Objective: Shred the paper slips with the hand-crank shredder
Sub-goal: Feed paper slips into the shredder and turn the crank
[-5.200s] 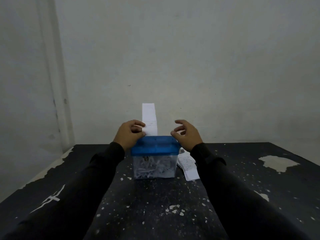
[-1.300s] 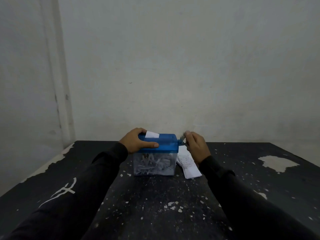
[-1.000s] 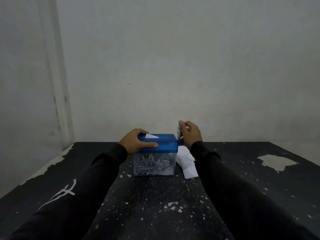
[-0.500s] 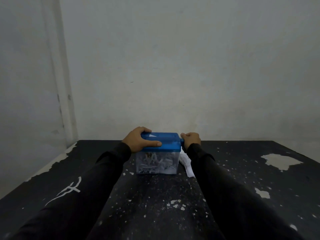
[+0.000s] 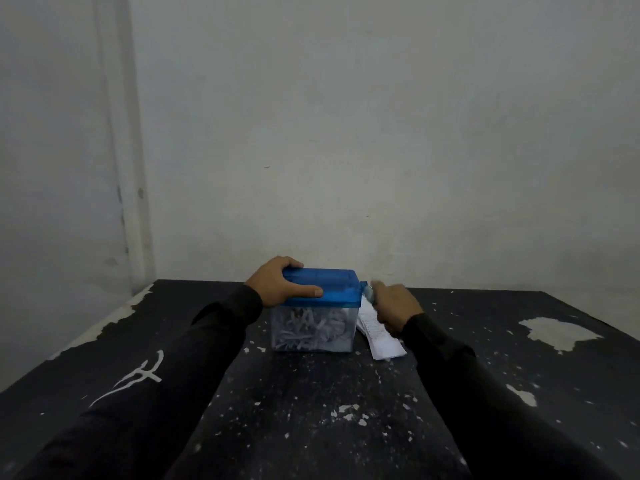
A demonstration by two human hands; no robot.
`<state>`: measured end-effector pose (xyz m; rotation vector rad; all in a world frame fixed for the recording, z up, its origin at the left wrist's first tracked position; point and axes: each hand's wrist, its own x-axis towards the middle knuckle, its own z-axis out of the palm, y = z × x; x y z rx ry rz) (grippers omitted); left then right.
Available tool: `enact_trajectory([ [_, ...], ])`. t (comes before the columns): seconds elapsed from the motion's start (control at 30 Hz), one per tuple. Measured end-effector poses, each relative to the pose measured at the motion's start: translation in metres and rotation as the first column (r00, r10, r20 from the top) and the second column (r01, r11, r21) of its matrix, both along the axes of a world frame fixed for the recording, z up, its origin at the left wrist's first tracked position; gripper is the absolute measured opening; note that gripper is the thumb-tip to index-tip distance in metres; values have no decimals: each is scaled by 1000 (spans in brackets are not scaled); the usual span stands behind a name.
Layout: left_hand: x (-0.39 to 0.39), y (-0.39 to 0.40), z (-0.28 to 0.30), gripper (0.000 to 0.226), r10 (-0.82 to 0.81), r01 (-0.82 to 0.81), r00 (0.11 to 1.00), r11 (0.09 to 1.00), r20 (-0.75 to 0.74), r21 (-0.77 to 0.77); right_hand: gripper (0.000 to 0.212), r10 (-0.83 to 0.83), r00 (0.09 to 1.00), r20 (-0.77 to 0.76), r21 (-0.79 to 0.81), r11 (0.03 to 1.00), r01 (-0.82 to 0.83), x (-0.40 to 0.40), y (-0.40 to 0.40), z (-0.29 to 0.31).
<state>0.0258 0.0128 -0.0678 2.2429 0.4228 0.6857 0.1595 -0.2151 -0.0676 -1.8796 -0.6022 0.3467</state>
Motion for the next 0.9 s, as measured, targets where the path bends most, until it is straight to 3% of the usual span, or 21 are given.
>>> enact_trajectory([
  [0.13, -1, 1, 1, 113, -17, 17, 1000, 1000, -9, -15, 47, 181, 944, -275, 343, 936, -79, 10, 4, 35],
  [0.2, 0, 2, 1, 109, -18, 18, 1000, 1000, -10, -11, 42, 252, 907, -336, 424, 901, -93, 20, 12, 38],
  [0.33, -1, 2, 1, 111, -14, 14, 1000, 1000, -11, -19, 34, 183, 962, -201, 362, 927, -101, 35, 19, 24],
  [0.53, -1, 0, 1, 104, -9, 8, 1000, 1000, -11, -8, 54, -17, 999, 30, 292, 956, 7, 44, 18, -8],
  [0.6, -1, 1, 0, 103, -8, 8, 1000, 1000, -10, -8, 44, -106, 976, 190, 191, 979, 69, 54, 13, -36],
  [0.67, -1, 1, 0, 103, -7, 7, 1000, 1000, -6, -9, 29, -139, 941, 309, -33, 987, 157, 70, 9, -61],
  [0.7, -1, 1, 0, 103, -9, 9, 1000, 1000, -5, -7, 30, -126, 941, 313, -169, 968, 186, 76, 7, -70],
  [0.77, -1, 0, 1, 100, -7, 7, 1000, 1000, -4, -2, 50, -73, 962, 262, -390, 904, 175, 78, 5, -79],
  [0.83, -2, -2, 1, 93, -6, 6, 1000, 1000, -1, -10, 68, -69, 974, 217, -453, 877, 163, 79, 6, -82],
  [0.9, -2, -2, 0, 89, -6, 6, 1000, 1000, 1, -16, 67, -99, 975, 198, -418, 891, 175, 78, 4, -80],
])
